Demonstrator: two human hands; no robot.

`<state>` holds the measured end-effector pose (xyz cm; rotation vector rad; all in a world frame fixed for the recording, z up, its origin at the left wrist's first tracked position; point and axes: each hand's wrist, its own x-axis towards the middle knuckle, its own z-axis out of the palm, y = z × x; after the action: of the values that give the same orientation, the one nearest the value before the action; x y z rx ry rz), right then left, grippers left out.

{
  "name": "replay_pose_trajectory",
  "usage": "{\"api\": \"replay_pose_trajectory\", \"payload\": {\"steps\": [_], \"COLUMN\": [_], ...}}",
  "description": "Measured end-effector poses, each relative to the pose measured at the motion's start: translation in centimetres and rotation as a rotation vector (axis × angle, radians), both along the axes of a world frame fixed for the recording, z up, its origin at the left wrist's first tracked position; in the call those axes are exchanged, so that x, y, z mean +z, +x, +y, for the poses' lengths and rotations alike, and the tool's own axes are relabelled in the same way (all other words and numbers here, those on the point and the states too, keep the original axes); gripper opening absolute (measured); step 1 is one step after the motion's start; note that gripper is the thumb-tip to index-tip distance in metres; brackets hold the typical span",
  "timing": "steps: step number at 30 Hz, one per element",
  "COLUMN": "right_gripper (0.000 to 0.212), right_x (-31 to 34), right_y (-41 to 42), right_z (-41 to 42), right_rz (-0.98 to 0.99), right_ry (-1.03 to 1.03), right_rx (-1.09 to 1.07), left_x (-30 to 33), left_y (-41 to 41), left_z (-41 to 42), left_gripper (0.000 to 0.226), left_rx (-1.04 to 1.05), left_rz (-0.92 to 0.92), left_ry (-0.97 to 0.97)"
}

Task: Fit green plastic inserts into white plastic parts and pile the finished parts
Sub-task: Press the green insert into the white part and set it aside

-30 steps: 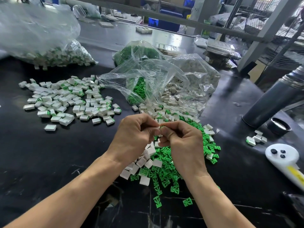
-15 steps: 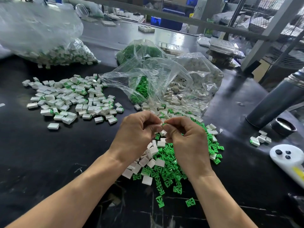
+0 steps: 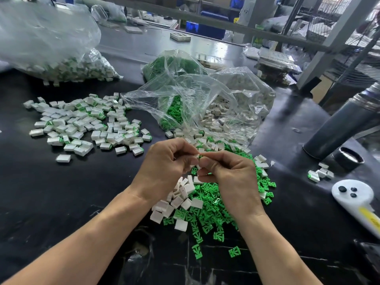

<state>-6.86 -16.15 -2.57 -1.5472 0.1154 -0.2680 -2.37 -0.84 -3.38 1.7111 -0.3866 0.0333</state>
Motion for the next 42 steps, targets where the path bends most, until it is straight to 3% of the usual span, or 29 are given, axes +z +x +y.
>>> {"api": "replay_pose_trajectory", "payload": {"steps": [4, 9, 12, 17, 22, 29, 35, 42], "right_gripper": [0.019, 0.060, 0.071, 0.071, 0.074, 0.075, 0.058, 0.064], "right_x": [0.0, 0.0, 0.1, 0.0, -0.3, -1.0, -1.1, -1.1], "right_y": [0.3, 0.4, 0.5, 0.7, 1.1, 1.3, 1.5, 1.2], "right_z": [-0.1, 0.5, 0.9, 1.3, 1.6, 1.6, 1.3, 1.3], "right_rz": [0.009, 0.095, 0.156, 0.155, 0.120, 0.113, 0.107, 0.013], "right_ry": [-0.002, -0.002, -0.006, -0.027, 0.065, -0.006, -0.011, -0.199], "right_rx": [-0.005, 0.082, 0.076, 0.009, -0.054, -0.034, -0.031, -0.034], "left_x": [0.1, 0.5, 0.5, 0.6, 0.5, 0.0, 0.1, -0.2], "left_y": [0.1, -0.1, -0.3, -1.0, -1.7, -1.5, -1.4, -0.7], "left_z": [0.0, -0.7, -1.1, -1.5, -1.8, -1.7, -2.1, -1.7], "left_gripper": [0.015, 0.010, 0.008, 0.010, 0.023, 0.017, 0.012, 0.004], "left_rx": [0.005, -0.024, -0.078, -0.101, -0.022, 0.017, -0.065, -0.238], "left_rz": [0.006, 0.066, 0.089, 0.036, -0.110, -0.195, -0.066, 0.171], "left_ry": [-0.030, -0.125, -0.168, -0.187, 0.050, 0.103, -0.017, -0.259]}}
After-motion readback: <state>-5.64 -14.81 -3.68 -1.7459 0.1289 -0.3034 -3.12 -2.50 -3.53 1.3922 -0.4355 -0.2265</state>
